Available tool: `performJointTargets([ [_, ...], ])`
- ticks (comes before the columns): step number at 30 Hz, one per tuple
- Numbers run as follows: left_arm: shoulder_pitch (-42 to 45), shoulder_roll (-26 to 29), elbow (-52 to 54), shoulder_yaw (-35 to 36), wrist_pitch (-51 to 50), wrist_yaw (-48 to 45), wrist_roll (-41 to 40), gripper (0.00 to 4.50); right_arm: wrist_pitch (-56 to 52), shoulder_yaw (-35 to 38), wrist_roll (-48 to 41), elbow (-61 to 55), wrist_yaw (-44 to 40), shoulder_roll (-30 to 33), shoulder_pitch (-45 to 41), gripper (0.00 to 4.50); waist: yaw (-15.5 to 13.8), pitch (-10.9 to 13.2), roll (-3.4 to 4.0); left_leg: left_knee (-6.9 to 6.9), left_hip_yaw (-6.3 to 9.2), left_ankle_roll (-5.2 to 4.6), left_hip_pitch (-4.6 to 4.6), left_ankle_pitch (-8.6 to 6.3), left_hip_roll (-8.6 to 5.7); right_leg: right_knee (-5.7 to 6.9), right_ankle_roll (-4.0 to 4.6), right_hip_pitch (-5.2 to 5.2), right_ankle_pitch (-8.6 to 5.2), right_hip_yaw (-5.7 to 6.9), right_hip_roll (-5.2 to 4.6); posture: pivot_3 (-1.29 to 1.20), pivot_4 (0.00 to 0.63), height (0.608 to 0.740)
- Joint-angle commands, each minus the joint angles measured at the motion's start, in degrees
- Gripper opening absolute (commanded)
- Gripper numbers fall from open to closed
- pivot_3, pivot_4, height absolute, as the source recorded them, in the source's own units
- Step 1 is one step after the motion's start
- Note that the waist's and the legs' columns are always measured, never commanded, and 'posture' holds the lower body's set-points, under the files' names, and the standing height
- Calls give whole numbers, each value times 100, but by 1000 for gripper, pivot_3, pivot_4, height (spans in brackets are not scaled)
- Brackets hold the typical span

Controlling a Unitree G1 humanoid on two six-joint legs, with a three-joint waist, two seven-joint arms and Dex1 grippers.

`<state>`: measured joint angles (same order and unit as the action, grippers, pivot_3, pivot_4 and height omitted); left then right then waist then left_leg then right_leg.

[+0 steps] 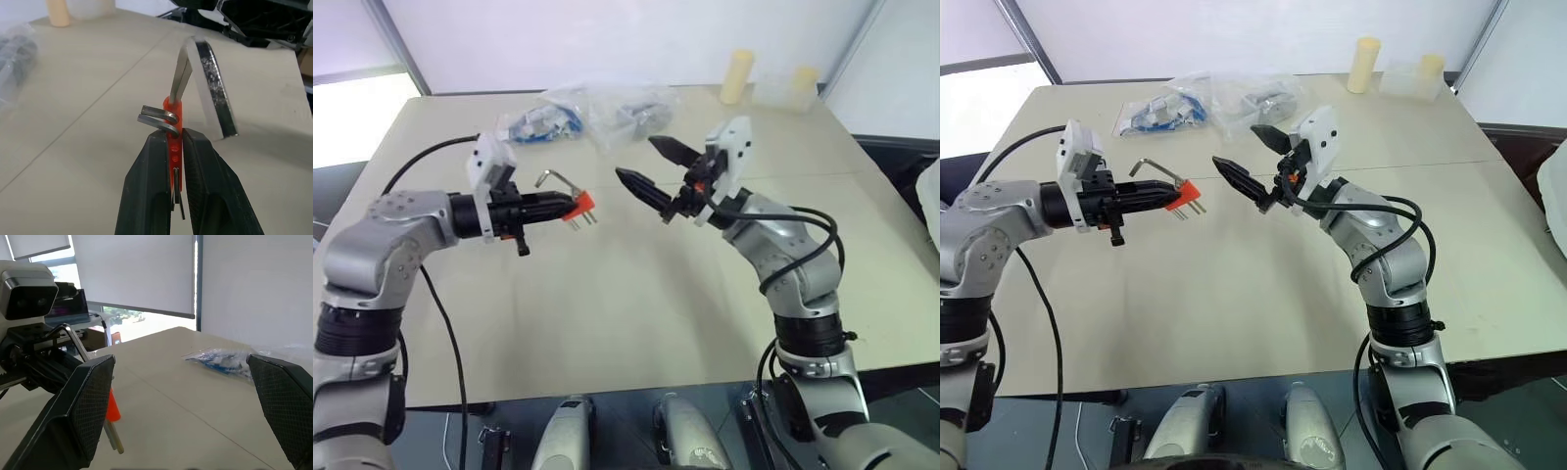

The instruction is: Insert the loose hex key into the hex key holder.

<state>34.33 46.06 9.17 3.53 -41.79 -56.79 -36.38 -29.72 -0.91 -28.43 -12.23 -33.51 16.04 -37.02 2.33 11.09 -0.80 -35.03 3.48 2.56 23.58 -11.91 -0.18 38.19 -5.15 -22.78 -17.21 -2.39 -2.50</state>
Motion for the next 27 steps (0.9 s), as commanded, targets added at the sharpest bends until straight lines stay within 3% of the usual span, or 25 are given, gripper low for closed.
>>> performJointTargets([
  [1,37,65,115,58,172,-40,123,449,75,19,-37,-224,36,-44,-50,4459,0,0,0,0,0,0,0,0,0,0,0,0,0,0,0,0,150,740],
  [12,-18,184,62,-24,321,-261,418,449,87,-50,-27,-217,-8,-33,-80,4459,10,0,0,2,-1,0,0,0,1,0,0,-2,0,0,2,0,150,740],
  [20,53,2,21,57,329,-75,426,449,-435,-566,-250,-675,-420,117,-144,4459,10,0,0,1,1,-1,0,0,1,0,0,-1,0,0,1,0,150,740],
  [27,108,-90,-3,47,340,-27,433,449,-294,-995,255,-125,-390,-53,-570,4459,13,0,0,-2,2,-1,0,0,2,2,0,-1,0,1,2,0,150,740],
])
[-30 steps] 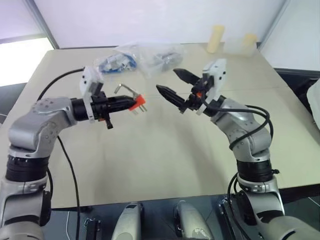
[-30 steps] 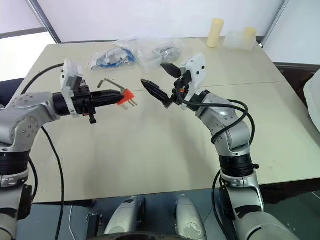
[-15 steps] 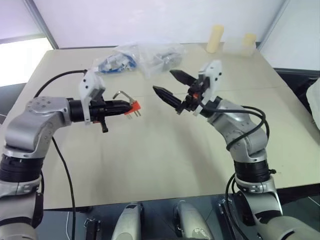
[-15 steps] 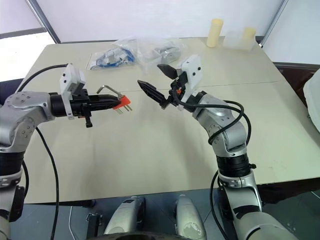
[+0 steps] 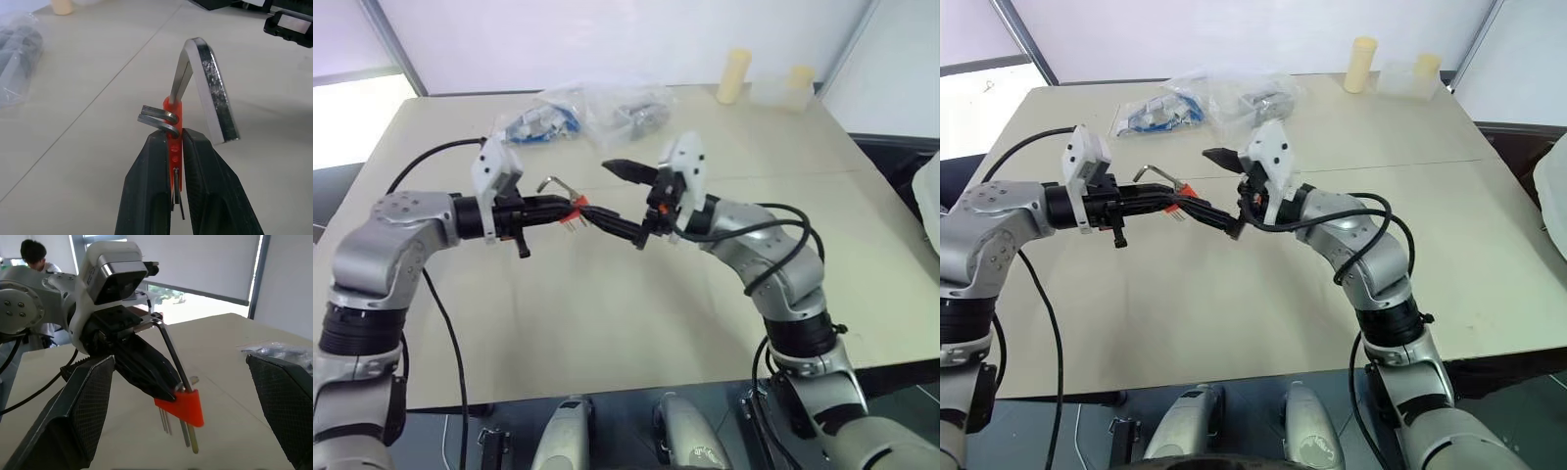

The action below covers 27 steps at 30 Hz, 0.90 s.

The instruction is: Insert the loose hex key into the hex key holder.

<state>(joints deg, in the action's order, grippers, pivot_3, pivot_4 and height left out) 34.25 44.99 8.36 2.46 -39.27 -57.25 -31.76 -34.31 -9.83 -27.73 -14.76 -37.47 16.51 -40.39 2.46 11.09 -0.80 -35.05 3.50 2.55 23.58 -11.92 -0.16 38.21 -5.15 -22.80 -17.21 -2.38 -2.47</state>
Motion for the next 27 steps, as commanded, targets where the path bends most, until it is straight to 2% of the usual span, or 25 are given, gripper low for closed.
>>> performJointTargets([
  [1,117,0,90,155,82,29,-34,449,235,-158,288,264,16,-147,-315,4459,0,0,0,0,-1,0,0,0,0,0,0,0,0,0,0,0,150,740],
  [9,88,-13,160,171,83,70,-34,449,613,-426,873,979,-52,-348,-628,4459,0,0,0,1,-1,0,0,0,-1,0,0,-1,0,0,0,0,150,740],
  [11,48,9,183,190,93,81,-27,449,692,-400,935,1093,-33,-422,-681,3951,0,0,0,0,-1,0,0,0,-1,0,0,-1,0,0,0,0,150,740],
  [14,25,11,203,204,89,102,-34,449,761,-364,991,1188,-43,-508,-743,2817,1,0,0,0,-1,0,0,0,-1,1,0,-1,0,0,0,0,150,740],
  [18,17,4,221,213,74,131,-53,449,841,-356,1061,1289,-33,-593,-822,817,2,0,0,1,0,0,0,0,-1,1,0,-1,0,0,0,0,150,740],
  [19,15,2,221,215,72,135,-57,449,854,-351,1072,1303,-36,-609,-833,186,1,0,0,1,-1,0,0,0,-1,1,0,-1,0,0,0,0,150,740],
  [20,13,0,220,218,72,139,-62,449,865,-344,1084,1313,-38,-623,-844,43,2,0,0,1,-1,0,0,0,-1,1,0,-1,0,1,0,0,150,740],
  [27,-25,-17,235,245,92,165,-64,449,803,-294,1115,1195,-98,-541,-772,43,1,0,0,0,0,0,0,0,-1,1,0,-1,0,1,0,0,150,740],
])
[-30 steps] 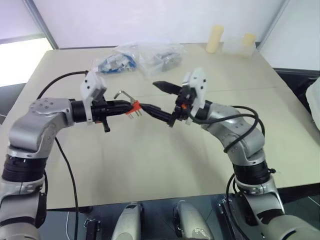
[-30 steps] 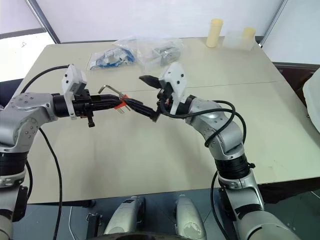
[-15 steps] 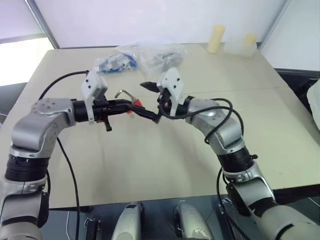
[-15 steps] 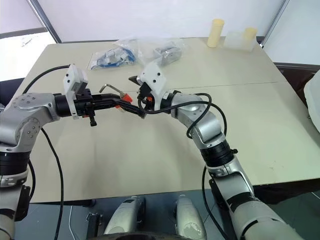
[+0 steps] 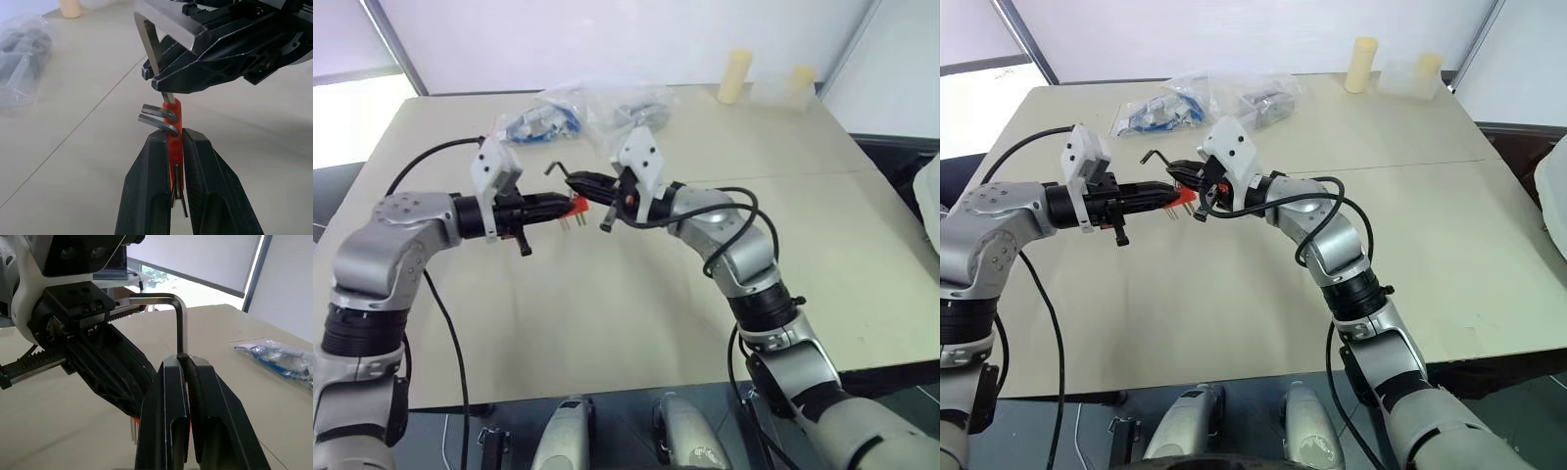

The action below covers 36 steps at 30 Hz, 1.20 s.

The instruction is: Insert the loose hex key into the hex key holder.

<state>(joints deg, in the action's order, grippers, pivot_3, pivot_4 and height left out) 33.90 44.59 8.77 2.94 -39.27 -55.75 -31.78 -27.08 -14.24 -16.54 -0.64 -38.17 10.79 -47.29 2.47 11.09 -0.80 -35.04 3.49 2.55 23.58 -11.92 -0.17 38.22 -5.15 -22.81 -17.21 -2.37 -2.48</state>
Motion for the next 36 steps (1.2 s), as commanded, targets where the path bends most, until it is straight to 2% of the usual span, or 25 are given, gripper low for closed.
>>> performJointTargets([
  [1,12,18,188,198,98,18,-60,449,65,163,-4,-237,-29,51,-66,43,0,0,0,0,0,0,0,0,0,0,0,0,0,0,0,0,150,740],
  [7,119,-37,101,256,152,78,-61,449,-93,353,-141,-417,8,166,66,43,-2,0,0,0,0,0,0,0,0,0,0,0,0,0,0,0,150,740],
  [20,236,-141,7,312,217,190,-59,449,-581,636,-632,-874,221,-26,183,43,0,0,0,0,0,0,0,0,0,2,0,-1,0,0,0,0,150,740],
  [36,217,-171,155,311,204,250,-94,449,-593,793,-738,-782,403,-282,-141,43,2,0,0,-1,0,0,0,0,0,3,0,-1,0,0,0,0,150,740],
])
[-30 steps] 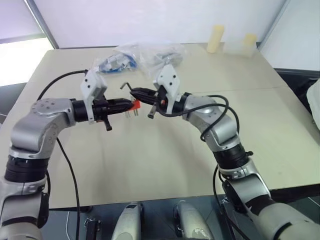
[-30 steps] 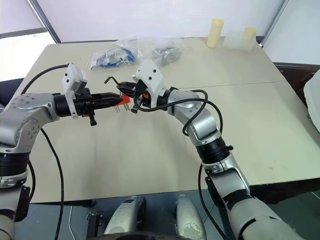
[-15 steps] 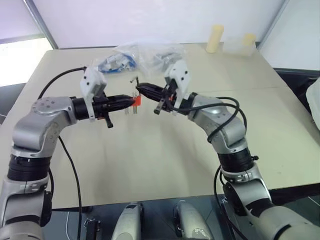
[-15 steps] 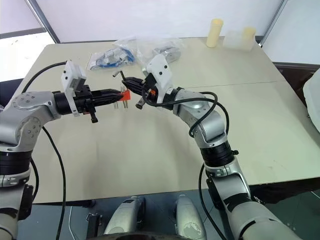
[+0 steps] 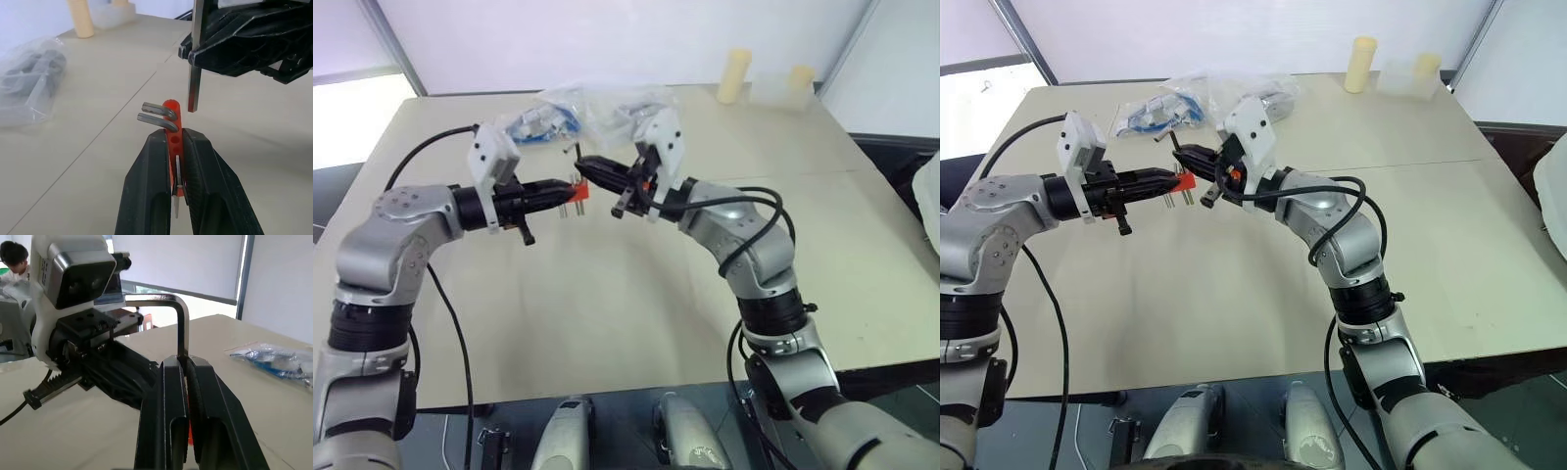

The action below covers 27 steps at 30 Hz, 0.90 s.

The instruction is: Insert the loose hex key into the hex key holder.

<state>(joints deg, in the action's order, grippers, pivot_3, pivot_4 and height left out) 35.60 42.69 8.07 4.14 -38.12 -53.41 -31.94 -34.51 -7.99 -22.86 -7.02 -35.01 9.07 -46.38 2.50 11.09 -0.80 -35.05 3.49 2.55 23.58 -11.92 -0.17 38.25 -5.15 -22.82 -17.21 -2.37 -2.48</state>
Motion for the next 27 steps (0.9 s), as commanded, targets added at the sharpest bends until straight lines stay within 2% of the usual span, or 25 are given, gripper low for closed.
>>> performJointTargets([
  [1,45,16,229,190,88,17,-80,449,171,179,-93,-109,107,-134,-265,43,-2,0,0,0,1,0,0,0,0,0,0,0,0,0,0,0,150,740],
  [15,54,-17,295,257,48,103,-173,449,428,105,57,249,91,-162,-217,43,-1,0,0,0,0,0,0,0,0,0,0,0,0,0,-1,0,150,740],
  [27,-4,33,260,289,92,92,-168,449,298,174,-16,85,56,8,-175,43,-2,0,0,0,-1,0,0,0,0,0,0,0,0,0,0,0,150,740],
])
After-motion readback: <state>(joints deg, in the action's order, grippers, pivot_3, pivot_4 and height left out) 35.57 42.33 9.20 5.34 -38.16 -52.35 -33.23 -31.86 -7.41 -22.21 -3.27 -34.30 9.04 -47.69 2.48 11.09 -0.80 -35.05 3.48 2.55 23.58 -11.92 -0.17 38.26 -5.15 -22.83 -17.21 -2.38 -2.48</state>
